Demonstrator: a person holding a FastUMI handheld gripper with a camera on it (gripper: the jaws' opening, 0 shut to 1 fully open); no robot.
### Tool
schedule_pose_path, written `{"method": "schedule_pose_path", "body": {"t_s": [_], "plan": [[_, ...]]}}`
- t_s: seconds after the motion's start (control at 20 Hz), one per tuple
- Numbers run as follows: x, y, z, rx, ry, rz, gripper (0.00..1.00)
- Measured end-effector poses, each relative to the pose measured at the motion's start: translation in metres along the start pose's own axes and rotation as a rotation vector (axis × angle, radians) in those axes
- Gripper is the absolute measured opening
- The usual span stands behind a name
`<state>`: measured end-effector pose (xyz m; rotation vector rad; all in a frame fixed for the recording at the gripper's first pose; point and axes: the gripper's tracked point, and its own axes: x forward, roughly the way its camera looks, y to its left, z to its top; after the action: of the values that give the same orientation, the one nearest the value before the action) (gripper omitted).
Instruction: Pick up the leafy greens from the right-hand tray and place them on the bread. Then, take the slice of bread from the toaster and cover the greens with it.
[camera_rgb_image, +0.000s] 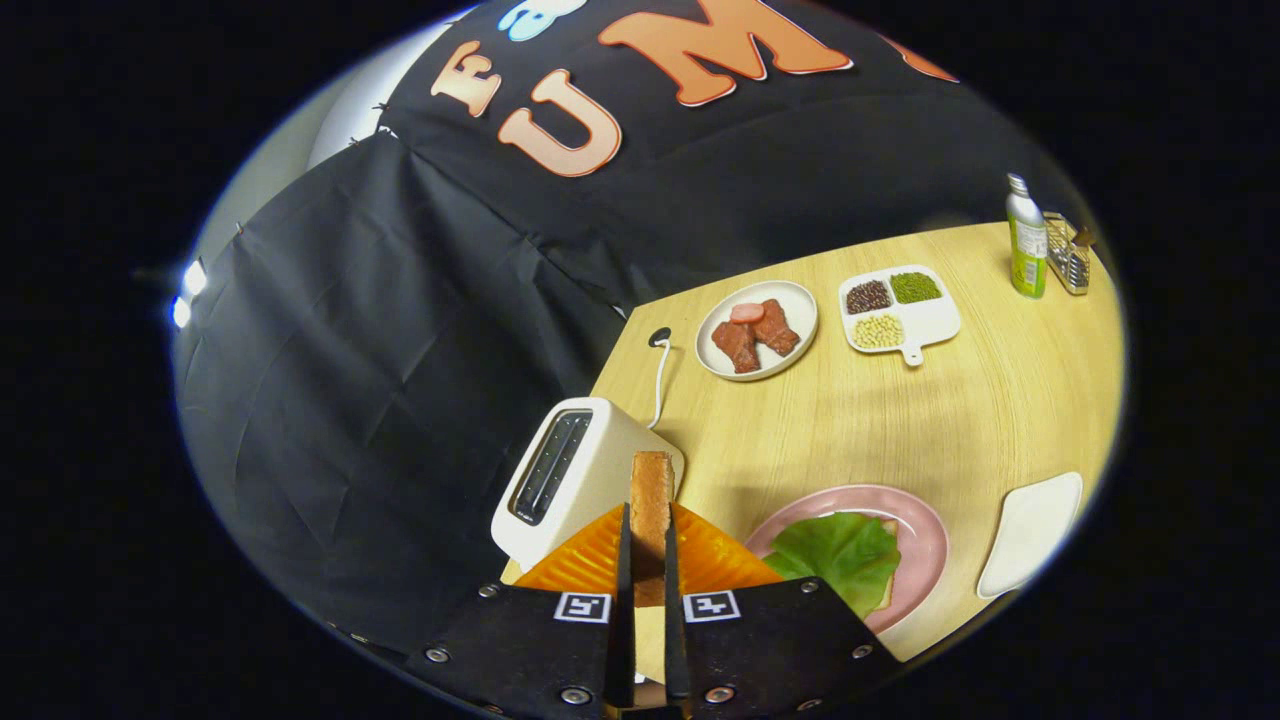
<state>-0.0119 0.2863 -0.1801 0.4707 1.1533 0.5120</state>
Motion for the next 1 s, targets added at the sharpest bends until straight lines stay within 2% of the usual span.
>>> {"method": "schedule_pose_path", "body": {"t_s": [0.7, 1.0], "plan": [[-0.007, -0.074, -0.047, 0.058, 0.041, -0.027, 0.12], [-0.001, -0.115, -0.066, 0.066, 0.053, -0.087, 0.12]]}}
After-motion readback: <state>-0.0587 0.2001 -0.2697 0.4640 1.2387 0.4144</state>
